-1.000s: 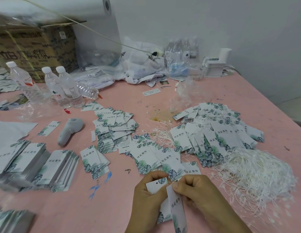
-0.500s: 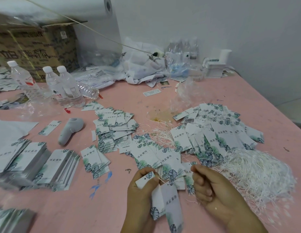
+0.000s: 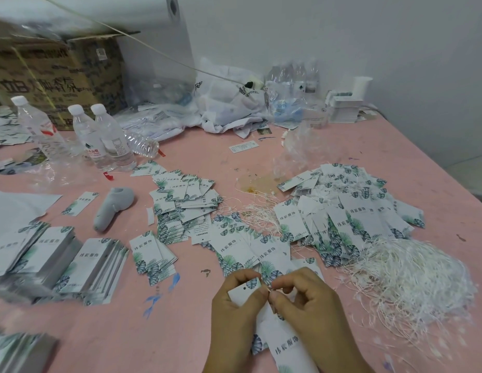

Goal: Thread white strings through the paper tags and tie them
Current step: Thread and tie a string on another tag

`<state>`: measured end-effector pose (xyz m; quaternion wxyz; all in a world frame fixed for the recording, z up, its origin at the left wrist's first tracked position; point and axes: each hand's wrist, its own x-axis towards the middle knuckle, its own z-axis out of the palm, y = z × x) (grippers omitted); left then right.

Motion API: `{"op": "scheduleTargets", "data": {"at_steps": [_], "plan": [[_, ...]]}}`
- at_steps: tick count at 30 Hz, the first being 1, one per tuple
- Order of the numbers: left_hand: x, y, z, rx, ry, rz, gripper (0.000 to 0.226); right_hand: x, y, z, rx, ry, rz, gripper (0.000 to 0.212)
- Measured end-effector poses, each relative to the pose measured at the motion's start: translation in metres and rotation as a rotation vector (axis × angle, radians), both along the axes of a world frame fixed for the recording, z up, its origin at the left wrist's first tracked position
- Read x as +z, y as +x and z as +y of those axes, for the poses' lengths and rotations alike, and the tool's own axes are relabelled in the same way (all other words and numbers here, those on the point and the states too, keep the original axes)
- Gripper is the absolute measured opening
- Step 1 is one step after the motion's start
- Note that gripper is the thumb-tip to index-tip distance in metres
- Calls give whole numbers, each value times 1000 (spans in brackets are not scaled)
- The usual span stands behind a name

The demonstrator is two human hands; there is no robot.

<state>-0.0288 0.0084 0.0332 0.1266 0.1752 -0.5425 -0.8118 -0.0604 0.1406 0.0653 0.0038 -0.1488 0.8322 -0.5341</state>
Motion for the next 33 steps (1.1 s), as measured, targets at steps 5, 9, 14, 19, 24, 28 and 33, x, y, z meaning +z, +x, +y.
{"op": "scheduleTargets", "data": {"at_steps": [5, 9, 14, 19, 24, 28, 33], "plan": [[2, 1, 0, -16, -38, -3, 35, -2, 0, -2, -1, 1, 67, 31], [2, 1, 2, -69, -65, 4, 31, -4, 0, -3, -54, 1, 104, 25], [2, 4, 4, -109, -110, -14, 24, -2, 2, -3, -73, -15, 99, 22], [7, 7, 9, -141, -176, 42, 17, -1, 5, -8, -57, 21, 133, 24], [9, 10, 13, -173, -166, 107, 11, -3, 4, -8, -80, 25, 103, 26], [6, 10, 14, -188, -203, 143, 16, -3, 3, -7, -89, 14, 93, 28], [2, 7, 7, -199, -155, 141, 27, -2, 1, -4, -115, -63, 25, 26]]}}
